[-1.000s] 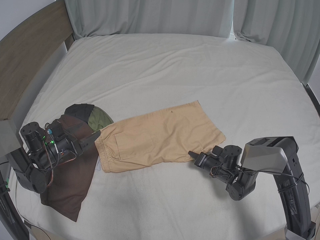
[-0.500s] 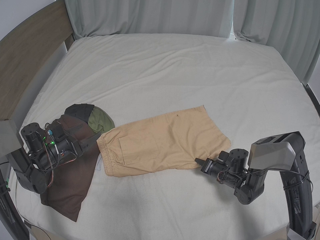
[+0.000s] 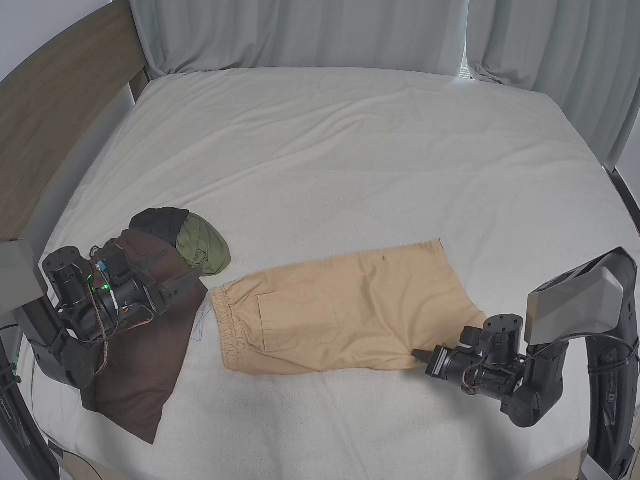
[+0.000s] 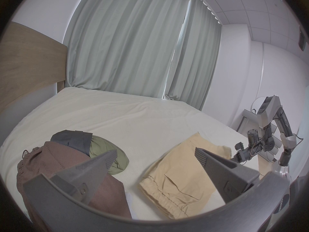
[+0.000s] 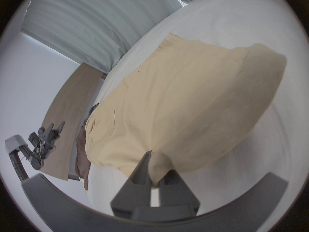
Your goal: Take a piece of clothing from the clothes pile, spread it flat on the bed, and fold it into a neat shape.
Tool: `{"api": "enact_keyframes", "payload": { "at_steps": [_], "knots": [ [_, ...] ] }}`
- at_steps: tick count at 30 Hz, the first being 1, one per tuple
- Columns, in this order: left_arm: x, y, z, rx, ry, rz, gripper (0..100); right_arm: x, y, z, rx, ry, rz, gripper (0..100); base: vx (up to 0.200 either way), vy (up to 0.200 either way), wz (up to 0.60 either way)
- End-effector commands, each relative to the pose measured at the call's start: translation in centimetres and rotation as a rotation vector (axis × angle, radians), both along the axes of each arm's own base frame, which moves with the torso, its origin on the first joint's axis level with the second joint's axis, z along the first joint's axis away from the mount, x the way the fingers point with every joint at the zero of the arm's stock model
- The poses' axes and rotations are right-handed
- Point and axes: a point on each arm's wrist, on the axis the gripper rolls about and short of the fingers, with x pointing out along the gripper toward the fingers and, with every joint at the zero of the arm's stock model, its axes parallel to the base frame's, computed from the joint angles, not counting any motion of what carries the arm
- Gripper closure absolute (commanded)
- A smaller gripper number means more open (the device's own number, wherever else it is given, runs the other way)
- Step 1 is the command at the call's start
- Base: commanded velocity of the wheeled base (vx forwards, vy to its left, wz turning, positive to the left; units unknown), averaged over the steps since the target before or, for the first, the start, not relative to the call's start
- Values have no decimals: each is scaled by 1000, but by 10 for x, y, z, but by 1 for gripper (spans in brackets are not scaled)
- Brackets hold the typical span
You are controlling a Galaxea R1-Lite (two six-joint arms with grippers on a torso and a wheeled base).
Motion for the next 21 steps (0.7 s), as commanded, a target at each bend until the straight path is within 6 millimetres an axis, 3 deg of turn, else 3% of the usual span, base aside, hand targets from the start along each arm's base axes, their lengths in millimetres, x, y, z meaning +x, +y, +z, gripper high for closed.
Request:
{"api": "enact_keyframes", "payload": {
  "at_steps": [1,8,21],
  "knots": [
    [0,2,-1,-1,4,-5,0,-25,-11,11,-57,23,17,100,0,0,0],
    [-2,-1,-3,-2,13,-27,0,-40,-19,7,-113,75,-5,100,0,0,0],
    [-1,0,-1,-2,2,-42,0,-44,-17,-3,-155,97,30,100,0,0,0]
  ]
}}
